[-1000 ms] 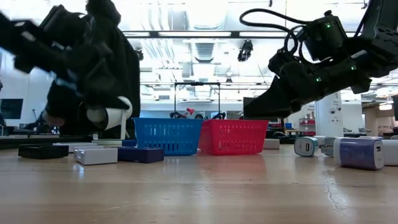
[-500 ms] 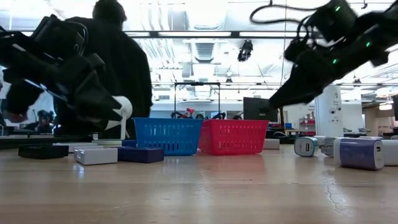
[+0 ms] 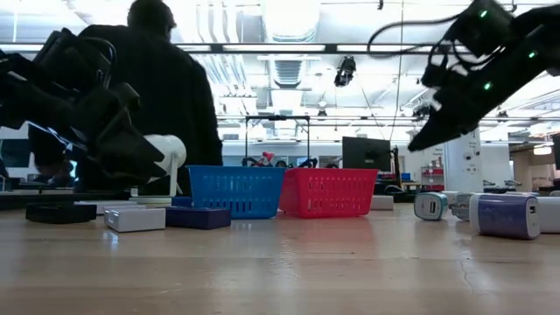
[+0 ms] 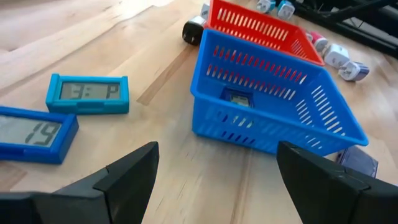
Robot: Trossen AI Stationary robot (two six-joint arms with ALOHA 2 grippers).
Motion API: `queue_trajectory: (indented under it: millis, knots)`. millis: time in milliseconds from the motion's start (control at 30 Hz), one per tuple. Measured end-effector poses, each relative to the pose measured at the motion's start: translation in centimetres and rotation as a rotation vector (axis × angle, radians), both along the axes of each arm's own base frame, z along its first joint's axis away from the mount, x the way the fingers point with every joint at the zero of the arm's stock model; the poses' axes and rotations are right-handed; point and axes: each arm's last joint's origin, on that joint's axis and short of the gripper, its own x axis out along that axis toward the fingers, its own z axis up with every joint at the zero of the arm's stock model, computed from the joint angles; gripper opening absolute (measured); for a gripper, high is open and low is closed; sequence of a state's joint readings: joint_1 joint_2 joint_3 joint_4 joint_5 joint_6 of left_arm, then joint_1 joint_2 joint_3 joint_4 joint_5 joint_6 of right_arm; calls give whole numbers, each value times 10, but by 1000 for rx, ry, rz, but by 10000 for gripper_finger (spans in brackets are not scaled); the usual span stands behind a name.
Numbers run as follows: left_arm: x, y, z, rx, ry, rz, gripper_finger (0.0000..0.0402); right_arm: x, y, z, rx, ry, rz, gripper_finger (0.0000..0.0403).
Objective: Pick & Place Office items
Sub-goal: Put the top white charger adapter into the red bin
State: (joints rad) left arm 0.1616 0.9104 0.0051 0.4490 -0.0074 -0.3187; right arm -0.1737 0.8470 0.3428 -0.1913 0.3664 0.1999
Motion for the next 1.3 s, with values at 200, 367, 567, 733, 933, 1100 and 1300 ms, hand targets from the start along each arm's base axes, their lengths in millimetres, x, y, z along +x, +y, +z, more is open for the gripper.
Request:
queue_trajectory:
  millis: [200,367,567,733,933,1100,1300]
  knots:
    - [0,0,1,1,-8,0,330,8,-24,3,6,71,-19,244]
    - [0,0,1,0,-8,-2,330,20,-40,24,39,63,34,244]
    - [0,-1,1,-9,-8,-21,330,40,-53,36,110,98,113,245]
    - [0,-1,0,-11,-5,-33,330,58,-62,22,124,217,149,274]
    - [0,-1,0,-10,-1,-37,330,73,-77,-1,214,370,119,333]
    - [0,-1,0,-12,0,-41,330,80,-87,-8,249,455,107,355]
    - [-1,-1,-2,-16,18,-40,330,92,-93,6,230,453,139,357]
